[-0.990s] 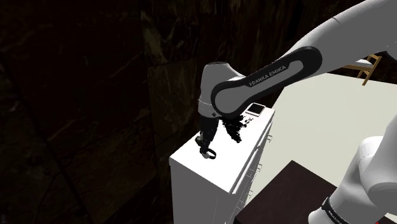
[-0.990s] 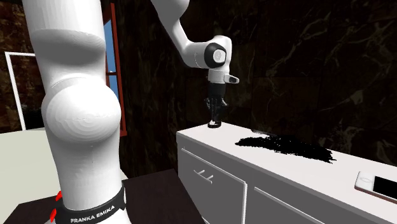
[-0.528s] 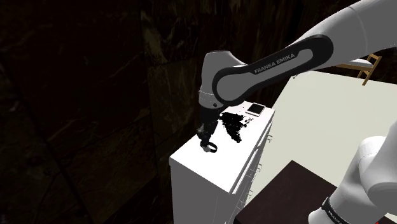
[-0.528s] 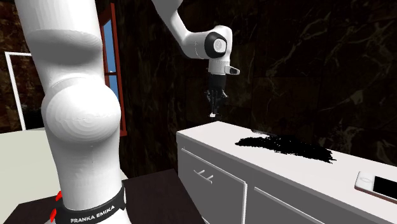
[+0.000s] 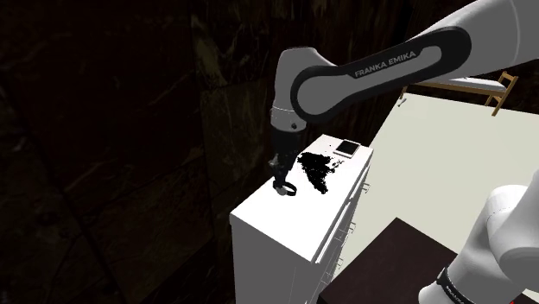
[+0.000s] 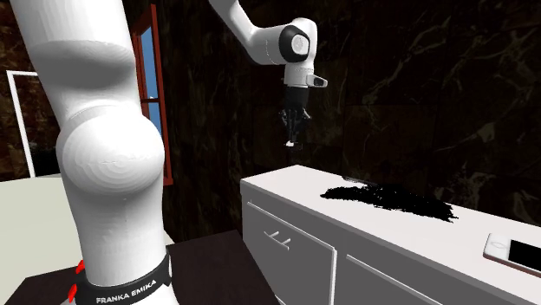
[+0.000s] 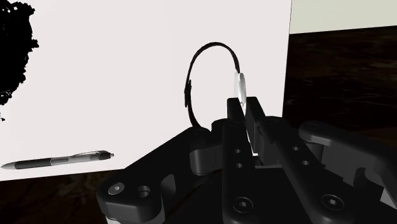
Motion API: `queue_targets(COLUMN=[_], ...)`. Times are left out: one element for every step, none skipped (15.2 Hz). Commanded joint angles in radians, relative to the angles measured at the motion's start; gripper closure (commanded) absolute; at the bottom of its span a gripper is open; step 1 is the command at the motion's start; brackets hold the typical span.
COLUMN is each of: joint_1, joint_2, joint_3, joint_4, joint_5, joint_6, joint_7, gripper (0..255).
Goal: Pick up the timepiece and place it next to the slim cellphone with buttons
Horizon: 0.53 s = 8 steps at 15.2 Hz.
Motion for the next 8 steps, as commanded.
queue_targets(joint_1=[0.000,0.000,-0.012,-0.023,-0.034,-0.046,-0.057,-0.068], joint_2=[-0.009,-0.013,-0.014,-0.015,-0.014,-0.012,-0.010,-0.006], joint_3=[-0.001,-0.001,-0.015,-0.029,-0.044,-0.057,-0.071,-0.085], joint_4=[0.018,0.027,0.026,0.026,0.027,0.029,0.033,0.037], joint_5=[0.000,0.000,-0.001,-0.004,-0.006,-0.009,-0.011,-0.014], joint_6=[-0.028,-0.040,-0.043,-0.047,-0.050,-0.053,-0.057,-0.061], joint_7=[0.002,0.003,-0.021,-0.045,-0.069,-0.093,-0.116,-0.140], gripper=[255,255,255,255,255,255,255,255])
